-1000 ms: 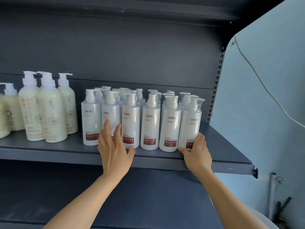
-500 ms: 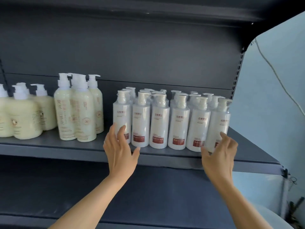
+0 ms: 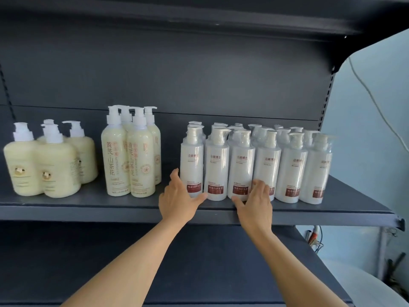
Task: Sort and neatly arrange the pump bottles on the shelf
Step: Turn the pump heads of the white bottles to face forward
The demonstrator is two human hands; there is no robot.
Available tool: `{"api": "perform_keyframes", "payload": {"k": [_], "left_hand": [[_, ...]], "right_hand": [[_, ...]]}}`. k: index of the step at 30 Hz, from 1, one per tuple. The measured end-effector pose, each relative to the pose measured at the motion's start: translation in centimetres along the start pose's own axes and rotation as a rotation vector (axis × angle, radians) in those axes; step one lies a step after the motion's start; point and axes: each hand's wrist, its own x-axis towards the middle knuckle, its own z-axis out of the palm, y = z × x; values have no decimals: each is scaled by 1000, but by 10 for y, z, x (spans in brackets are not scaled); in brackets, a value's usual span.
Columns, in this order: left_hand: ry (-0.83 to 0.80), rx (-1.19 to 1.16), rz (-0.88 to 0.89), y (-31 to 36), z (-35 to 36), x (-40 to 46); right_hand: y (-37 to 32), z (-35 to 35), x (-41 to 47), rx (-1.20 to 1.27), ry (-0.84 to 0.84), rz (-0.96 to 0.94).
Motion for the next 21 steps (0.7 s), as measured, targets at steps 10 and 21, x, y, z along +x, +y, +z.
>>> {"api": "perform_keyframes", "payload": {"k": [10,21], "left_hand": [[77,79,-3,-2,5,1],[35,94,-36,4,-1,-4]], "right_hand": [[5,12,7,-19,87,3],[-5,15,-3,0,56,-82]]}}
